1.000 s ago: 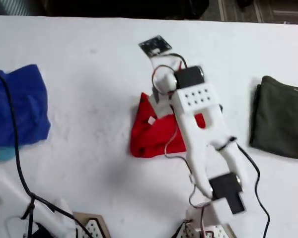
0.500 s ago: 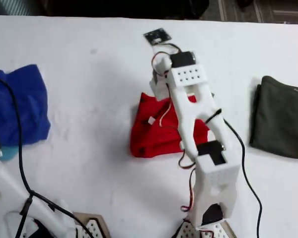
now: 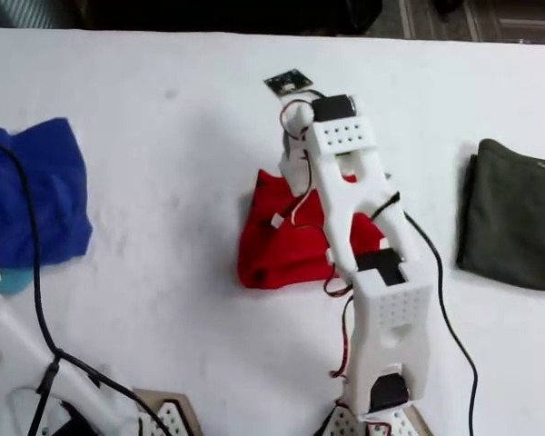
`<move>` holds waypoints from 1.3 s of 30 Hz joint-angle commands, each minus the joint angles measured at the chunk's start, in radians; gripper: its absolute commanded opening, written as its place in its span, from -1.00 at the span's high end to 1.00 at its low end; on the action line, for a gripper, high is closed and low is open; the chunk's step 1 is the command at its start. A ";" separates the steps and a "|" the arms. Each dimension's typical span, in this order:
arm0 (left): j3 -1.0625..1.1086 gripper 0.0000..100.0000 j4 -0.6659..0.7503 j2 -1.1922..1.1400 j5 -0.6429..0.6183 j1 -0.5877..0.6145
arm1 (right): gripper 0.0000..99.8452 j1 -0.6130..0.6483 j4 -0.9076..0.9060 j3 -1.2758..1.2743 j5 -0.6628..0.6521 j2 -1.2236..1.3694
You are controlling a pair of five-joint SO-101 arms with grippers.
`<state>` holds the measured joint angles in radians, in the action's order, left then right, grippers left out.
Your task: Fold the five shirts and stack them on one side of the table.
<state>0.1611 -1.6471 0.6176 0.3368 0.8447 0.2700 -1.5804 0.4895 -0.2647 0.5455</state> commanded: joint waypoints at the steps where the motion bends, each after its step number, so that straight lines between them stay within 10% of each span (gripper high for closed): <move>1: 0.002 0.95 0.018 0.013 0.006 0.005 | 0.67 -0.007 -0.018 0.041 -0.005 0.022; 6: 0.002 0.95 0.018 0.015 0.006 0.005 | 0.98 -0.005 -0.027 0.043 -0.008 0.059; 28: -0.008 0.95 0.011 0.021 0.006 0.005 | 0.96 -0.156 -0.134 -0.514 -0.265 -0.452; 39: -0.008 0.95 0.011 0.021 0.006 0.004 | 0.40 -0.188 -0.136 -0.578 -0.356 -0.773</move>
<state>0.1611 -1.6471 0.6176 0.3368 0.8447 0.0644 -1.7047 -0.1304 -0.6145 -0.1020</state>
